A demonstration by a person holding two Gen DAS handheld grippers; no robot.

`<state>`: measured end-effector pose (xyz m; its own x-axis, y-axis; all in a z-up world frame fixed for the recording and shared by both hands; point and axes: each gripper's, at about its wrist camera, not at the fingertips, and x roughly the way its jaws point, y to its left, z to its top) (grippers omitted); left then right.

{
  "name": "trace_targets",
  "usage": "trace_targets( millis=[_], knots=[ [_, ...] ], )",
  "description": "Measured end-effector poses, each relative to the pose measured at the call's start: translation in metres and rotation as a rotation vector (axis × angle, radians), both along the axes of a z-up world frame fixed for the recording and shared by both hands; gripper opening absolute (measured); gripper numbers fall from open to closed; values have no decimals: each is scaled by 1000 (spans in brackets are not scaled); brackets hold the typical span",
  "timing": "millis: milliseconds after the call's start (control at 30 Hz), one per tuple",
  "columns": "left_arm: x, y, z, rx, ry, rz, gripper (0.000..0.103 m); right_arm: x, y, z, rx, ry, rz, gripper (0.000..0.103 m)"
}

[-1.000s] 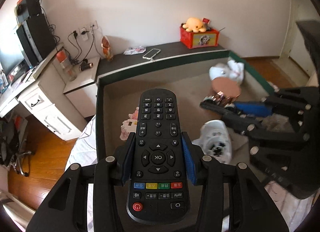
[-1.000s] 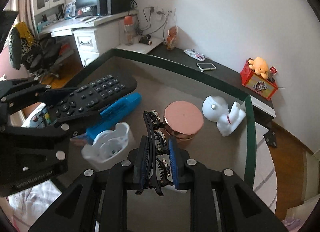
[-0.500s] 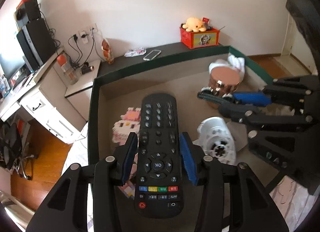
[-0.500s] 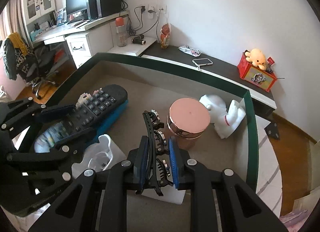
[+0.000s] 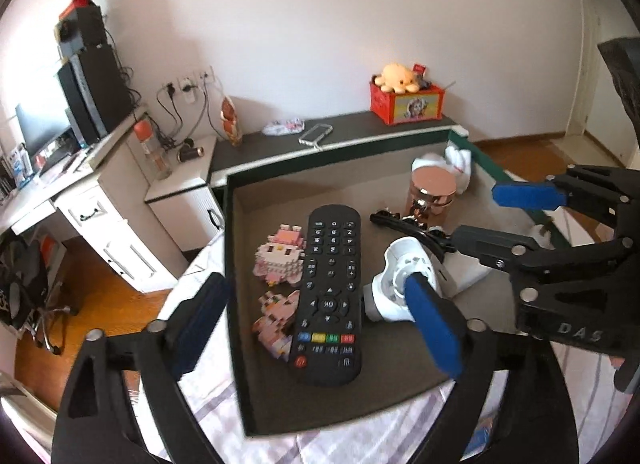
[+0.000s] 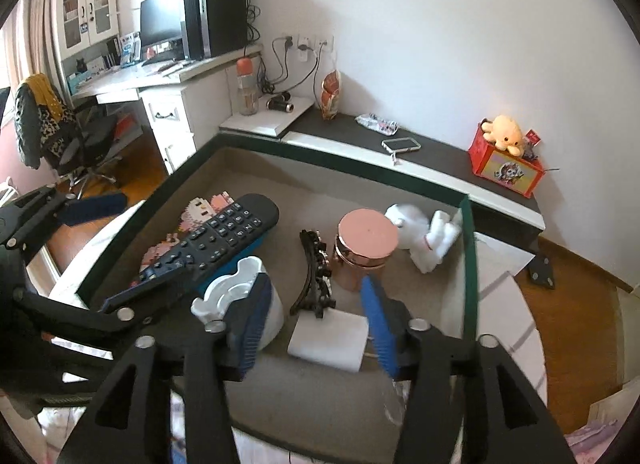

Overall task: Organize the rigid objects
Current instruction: 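Lower the remote and hair clip into the box and open both tools, then withdraw both tools from the box toward the remaining items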

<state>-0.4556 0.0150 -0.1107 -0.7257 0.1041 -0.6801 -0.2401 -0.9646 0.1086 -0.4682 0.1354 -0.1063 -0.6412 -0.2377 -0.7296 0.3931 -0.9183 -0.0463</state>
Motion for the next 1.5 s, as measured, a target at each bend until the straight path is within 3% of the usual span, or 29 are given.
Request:
trace_targets(
  millis=[267,567,600,633,667,800,1000,1233,1500],
  knots=[
    [62,-5,33,-24,130,11,102,48,5,27,-19,73,15,80],
    [140,7,49,-30,238,-33,103,121,23,52,-108,179,14,89],
    [148,10,50,-34,252,-35,103,129,25,53,-112,185,14,92],
    [156,11,50,-33,259,-46,103,137,28,54,-120,198,8,102],
    [164,12,51,-23,261,-58,103,144,30,54,-120,209,8,103],
    [189,10,43,38,240,-93,103,170,43,45,-120,226,-5,103],
    [214,16,10,-12,225,-73,103,190,66,13,-146,200,-73,103],
    [207,21,-23,-29,138,-75,103,195,79,-31,-165,126,-130,103],
    [203,36,-50,-50,71,-88,103,189,87,-60,-156,79,-187,103]
  ],
)
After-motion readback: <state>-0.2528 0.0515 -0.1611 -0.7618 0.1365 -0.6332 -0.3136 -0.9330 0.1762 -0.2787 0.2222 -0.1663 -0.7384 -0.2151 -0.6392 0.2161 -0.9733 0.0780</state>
